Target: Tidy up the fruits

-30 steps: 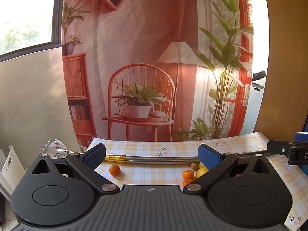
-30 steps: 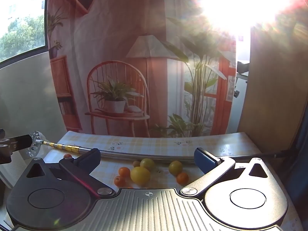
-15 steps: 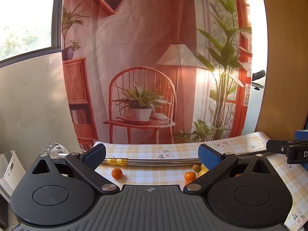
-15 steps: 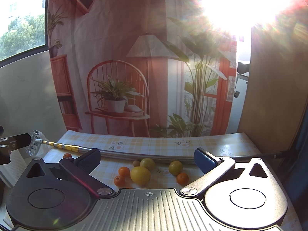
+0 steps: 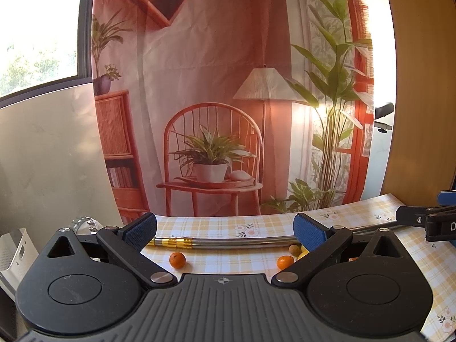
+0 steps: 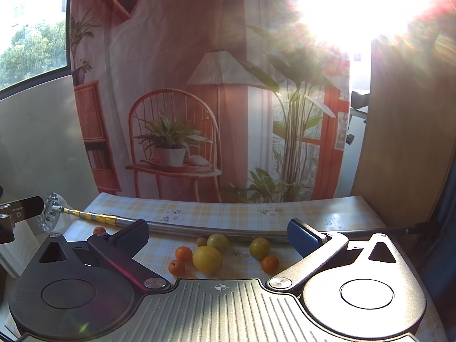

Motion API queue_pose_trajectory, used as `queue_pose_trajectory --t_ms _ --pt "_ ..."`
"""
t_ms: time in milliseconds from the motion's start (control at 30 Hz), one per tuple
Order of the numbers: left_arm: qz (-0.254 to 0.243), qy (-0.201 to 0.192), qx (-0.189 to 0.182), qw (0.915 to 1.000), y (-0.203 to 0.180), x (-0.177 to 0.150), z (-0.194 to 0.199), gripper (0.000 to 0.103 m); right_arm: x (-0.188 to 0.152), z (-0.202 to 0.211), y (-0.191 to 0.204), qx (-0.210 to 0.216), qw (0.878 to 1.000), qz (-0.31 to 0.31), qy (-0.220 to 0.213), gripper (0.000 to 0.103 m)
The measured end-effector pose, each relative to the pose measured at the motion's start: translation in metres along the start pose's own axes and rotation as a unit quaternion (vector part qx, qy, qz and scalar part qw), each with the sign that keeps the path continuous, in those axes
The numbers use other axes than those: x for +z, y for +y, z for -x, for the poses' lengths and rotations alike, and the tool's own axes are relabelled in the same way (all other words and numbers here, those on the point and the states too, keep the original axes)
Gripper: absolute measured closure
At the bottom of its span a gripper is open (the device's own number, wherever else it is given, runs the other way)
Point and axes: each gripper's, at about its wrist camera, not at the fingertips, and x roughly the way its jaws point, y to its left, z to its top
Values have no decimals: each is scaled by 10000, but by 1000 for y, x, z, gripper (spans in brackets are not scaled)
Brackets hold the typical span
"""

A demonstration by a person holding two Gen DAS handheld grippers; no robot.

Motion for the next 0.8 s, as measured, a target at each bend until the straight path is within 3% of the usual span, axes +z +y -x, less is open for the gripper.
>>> queue_pose_trajectory --t_ms 800 --pt "8 52 -5 10000 -1 -1 0 0 -1 0 0 -4 10000 3 5 0"
